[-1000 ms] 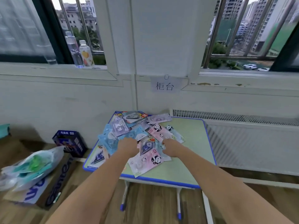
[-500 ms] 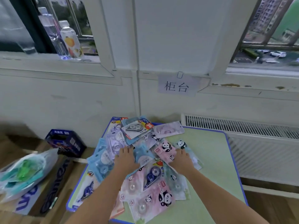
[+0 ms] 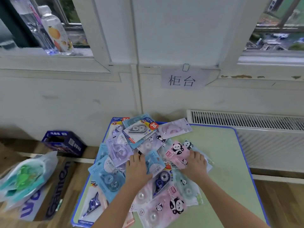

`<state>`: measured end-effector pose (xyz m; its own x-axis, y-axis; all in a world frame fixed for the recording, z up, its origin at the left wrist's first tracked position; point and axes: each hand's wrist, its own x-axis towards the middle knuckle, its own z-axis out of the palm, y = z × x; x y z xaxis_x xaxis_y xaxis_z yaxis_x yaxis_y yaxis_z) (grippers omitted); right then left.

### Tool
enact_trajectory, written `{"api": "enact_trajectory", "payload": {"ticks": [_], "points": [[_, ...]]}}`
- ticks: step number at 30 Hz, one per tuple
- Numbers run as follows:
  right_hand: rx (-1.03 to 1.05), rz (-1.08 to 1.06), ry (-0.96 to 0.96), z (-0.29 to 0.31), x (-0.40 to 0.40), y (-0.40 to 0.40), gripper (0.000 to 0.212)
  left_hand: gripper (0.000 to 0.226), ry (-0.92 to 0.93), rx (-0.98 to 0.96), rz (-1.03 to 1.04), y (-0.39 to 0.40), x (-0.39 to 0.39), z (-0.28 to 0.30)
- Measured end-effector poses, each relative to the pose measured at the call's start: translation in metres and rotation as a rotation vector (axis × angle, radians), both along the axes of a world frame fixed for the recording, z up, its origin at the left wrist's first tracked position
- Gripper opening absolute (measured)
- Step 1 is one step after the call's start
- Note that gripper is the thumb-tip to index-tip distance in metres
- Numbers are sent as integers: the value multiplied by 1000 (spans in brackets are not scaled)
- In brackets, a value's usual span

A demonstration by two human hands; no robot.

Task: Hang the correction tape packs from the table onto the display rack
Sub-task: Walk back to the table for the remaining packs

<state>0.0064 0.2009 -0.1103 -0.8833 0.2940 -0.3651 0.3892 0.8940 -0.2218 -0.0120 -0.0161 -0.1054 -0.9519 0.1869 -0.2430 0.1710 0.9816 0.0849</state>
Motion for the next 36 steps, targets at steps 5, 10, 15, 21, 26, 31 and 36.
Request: {"api": "enact_trajectory", "payload": {"ticks": [5,10,15,21,26,31,36], "points": [[-74,-260,31,12,18,2,107,56,-65,212,-10,-3,-6,4],[-483,-601,88,23,38,-3,91,50,-204,579,116,-8,-11,22],[-917,-766,262,38,72,-19,42,30,-485,976,209,6,-11,41],[-1107,-941,615,85,145,-5,42,19,-736,1248,80,62,19,81],[-1053,-1027,966,140,251,21,14,9,-875,1318,-207,138,82,120],[-816,-1183,1198,179,380,30,26,17,-1087,1340,-536,206,193,160],[-555,-1304,1355,199,536,33,29,38,-1275,1279,-684,259,348,192]]}}
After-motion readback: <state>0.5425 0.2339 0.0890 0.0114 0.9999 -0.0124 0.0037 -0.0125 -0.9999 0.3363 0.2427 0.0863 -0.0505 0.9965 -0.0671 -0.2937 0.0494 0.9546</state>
